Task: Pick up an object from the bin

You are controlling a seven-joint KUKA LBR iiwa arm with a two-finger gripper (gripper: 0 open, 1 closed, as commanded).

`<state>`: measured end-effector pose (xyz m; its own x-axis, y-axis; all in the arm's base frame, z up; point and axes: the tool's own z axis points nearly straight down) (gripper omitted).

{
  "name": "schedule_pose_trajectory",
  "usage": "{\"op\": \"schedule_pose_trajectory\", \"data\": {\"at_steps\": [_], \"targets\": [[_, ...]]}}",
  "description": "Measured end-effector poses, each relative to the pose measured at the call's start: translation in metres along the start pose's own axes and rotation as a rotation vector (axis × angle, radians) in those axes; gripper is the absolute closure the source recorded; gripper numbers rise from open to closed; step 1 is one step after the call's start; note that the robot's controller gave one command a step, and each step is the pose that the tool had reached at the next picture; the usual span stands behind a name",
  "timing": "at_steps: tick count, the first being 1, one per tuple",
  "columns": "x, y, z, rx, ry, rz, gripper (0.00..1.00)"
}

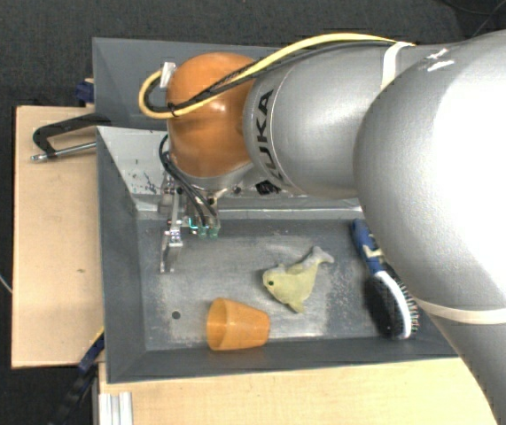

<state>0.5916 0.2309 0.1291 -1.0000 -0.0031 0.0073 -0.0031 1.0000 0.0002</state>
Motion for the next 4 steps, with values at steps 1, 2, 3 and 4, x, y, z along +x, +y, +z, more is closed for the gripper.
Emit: {"op": "schedule_pose_trajectory", "data": {"at_steps": [1,2,3,4], "targets": [[-0.010,-0.084,-0.003,0.004,-0.008,0.033,0.00],[-0.009,-0.088,-0.080,-0.004,-0.022,0.041,0.00],[0.047,-0.171,-0.004,0.004,0.002,0.026,0.00],[0.044,-0.227,0.057,0.000,-0.013,-0.189,0.00]]}}
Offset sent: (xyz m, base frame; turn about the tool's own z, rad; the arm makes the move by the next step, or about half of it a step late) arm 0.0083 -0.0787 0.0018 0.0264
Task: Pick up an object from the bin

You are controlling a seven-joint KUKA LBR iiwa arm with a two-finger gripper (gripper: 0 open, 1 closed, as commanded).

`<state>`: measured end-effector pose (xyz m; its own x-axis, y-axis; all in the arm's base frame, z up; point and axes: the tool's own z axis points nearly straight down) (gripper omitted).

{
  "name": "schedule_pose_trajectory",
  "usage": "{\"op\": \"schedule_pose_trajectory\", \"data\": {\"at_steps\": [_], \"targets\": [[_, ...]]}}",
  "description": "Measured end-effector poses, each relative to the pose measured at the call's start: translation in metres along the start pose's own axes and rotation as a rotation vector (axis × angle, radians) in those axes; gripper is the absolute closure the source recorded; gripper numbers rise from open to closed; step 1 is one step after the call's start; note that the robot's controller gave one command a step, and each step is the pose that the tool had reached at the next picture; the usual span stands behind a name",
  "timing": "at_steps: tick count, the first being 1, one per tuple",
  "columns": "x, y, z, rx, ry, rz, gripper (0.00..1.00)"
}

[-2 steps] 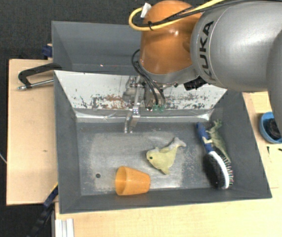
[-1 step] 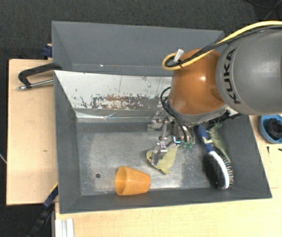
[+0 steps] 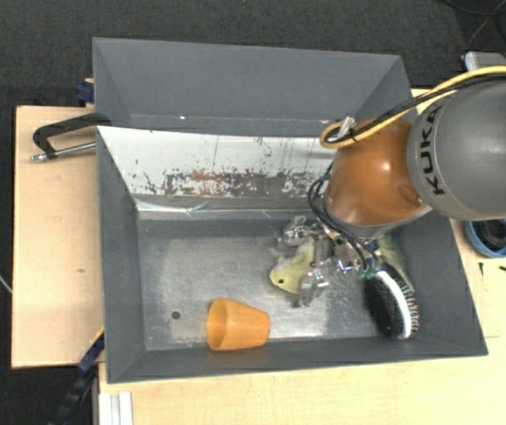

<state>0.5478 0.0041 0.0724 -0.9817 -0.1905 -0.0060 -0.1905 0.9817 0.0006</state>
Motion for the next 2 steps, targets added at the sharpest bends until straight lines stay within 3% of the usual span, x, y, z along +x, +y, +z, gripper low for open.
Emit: {"op": "schedule_pose_trajectory", "data": {"at_steps": [1,2], "targets": [[-0.002,0.001,-0.002,0.000,-0.007,0.001,1.00],[-0.009,-0.007,-0.155,0.002,-0.010,0.108,1.00]]}}
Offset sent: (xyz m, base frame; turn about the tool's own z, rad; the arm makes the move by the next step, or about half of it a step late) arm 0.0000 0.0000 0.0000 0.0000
